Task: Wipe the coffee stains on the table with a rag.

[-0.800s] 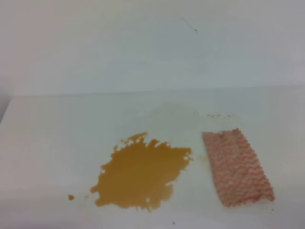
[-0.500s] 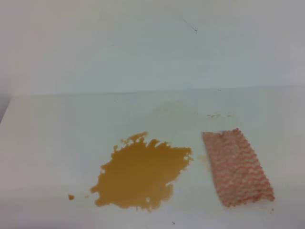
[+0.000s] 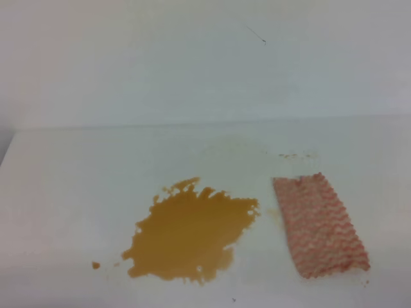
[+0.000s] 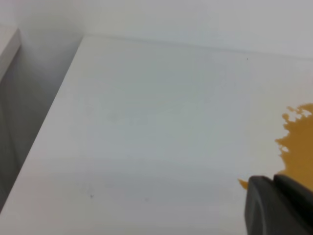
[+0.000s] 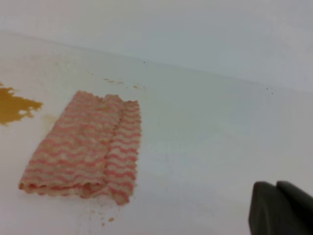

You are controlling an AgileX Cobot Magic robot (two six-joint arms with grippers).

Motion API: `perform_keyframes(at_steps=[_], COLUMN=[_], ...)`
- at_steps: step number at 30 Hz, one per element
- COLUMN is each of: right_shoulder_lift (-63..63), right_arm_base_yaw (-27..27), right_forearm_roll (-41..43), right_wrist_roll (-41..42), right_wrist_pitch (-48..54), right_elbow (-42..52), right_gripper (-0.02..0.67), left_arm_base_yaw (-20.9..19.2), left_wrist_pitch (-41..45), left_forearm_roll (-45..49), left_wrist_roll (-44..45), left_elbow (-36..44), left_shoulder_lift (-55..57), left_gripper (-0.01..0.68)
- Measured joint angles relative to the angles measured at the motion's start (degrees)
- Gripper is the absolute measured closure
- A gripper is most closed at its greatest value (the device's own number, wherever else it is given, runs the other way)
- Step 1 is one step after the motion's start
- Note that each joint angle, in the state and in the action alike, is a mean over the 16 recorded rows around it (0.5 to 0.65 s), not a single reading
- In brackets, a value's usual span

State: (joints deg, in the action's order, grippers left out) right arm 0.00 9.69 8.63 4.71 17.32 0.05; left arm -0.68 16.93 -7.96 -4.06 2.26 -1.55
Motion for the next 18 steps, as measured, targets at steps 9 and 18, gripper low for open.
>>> perform_keyframes(at_steps=[9,18], right_shoulder_lift=[0.0,-0.1], right_arm_base_yaw=[0.0,0.0], right_forearm_roll=[0.0,0.5], right_wrist_roll=[0.0,0.0], right_wrist_pitch=[0.0,-0.1], right_elbow=[0.0,0.1], right_gripper=[0.652,0.652], left_arm_base_yaw=[0.0,0.0], left_wrist_pitch=[0.0,0.0], left_forearm_roll=[0.0,0.0], left_wrist_roll=[0.0,0.0], left_elbow=[0.0,0.0], left_shoulder_lift=[0.2,0.4], left_gripper=[0.675,0.674])
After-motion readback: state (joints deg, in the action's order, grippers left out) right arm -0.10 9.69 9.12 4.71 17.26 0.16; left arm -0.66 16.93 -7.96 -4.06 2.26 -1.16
